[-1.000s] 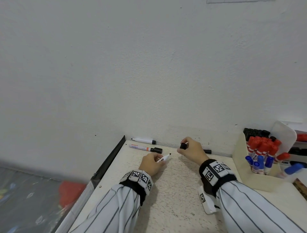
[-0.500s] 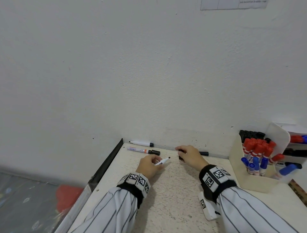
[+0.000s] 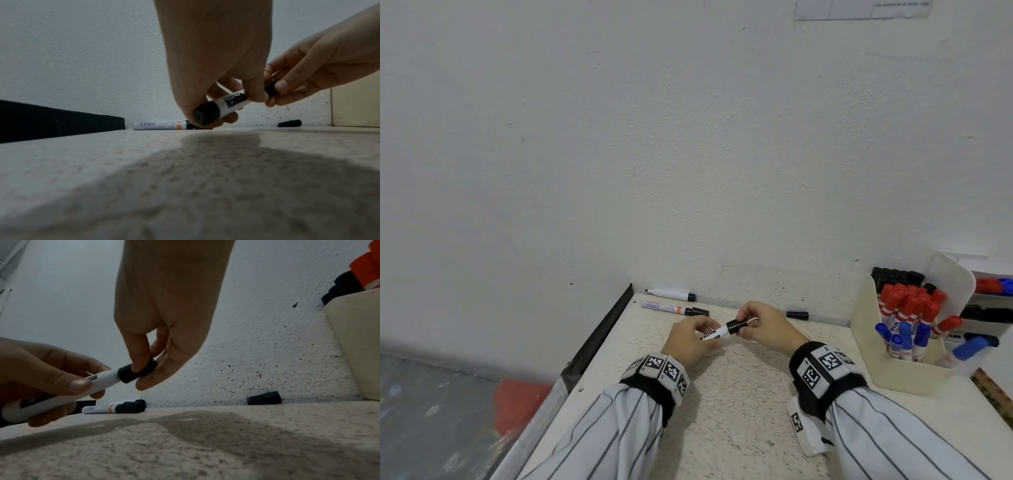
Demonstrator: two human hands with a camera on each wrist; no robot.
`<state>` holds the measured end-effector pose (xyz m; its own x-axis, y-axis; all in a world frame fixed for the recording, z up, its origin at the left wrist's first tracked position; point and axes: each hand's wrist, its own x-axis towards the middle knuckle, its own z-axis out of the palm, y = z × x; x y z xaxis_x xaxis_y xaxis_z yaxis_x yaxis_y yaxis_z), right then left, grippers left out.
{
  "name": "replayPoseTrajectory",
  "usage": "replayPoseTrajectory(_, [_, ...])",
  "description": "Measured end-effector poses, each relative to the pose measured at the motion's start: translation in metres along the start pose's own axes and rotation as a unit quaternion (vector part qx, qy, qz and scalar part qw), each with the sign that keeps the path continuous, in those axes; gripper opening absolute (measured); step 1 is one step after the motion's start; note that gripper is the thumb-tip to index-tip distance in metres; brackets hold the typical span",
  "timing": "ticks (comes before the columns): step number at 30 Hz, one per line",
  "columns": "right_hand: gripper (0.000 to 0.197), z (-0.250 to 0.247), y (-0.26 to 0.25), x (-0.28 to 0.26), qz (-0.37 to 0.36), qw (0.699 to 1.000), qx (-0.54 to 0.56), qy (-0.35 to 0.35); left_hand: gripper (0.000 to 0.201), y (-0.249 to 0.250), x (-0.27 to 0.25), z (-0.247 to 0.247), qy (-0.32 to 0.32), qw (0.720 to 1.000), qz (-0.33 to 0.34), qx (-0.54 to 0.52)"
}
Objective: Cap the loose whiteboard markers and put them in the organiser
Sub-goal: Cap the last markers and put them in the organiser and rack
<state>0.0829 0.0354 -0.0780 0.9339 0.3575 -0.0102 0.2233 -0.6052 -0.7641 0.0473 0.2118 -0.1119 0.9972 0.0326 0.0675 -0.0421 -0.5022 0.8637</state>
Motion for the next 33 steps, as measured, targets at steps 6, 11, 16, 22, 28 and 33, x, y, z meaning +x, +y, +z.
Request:
replayPoseTrajectory(6, [0.026, -0.002, 0.003, -0.003, -0.001, 1.000, -0.015, 0.008, 0.030, 0.000, 0.001, 0.001, -0.013, 1.000, 0.018, 0.000])
replayPoseTrajectory(11, [0.025, -0.002, -0.001, -0.009, -0.007, 1.000, -0.007, -0.024, 0.027, 0.000, 0.000, 0.001, -0.027, 0.999, 0.022, 0.020])
replayPoseTrajectory(16, [0.013, -0.009, -0.002, -0.018, 0.012, 0.999, -0.017, -0.033, 0.024, 0.004, -0.002, 0.001, -0.045, 0.999, 0.007, 0.021])
replayPoseTrajectory(22, [0.027, -0.015, -0.001, -0.030, 0.006, 0.999, -0.037, -0.012, 0.017, 0.015, -0.006, 0.006, -0.066, 0.997, 0.037, -0.002])
replayPoseTrajectory(28, [0.048, -0.026, -0.007, -0.053, 0.052, 0.998, 0.000, 0.034, 0.022, 0.039, -0.025, 0.026, -0.034, 0.995, 0.082, -0.039])
replayPoseTrajectory(33, [0.036, -0.037, -0.004, -0.068, 0.029, 0.997, 0.005, 0.066, 0.023, 0.057, -0.031, 0.035, -0.032, 0.996, 0.082, -0.012])
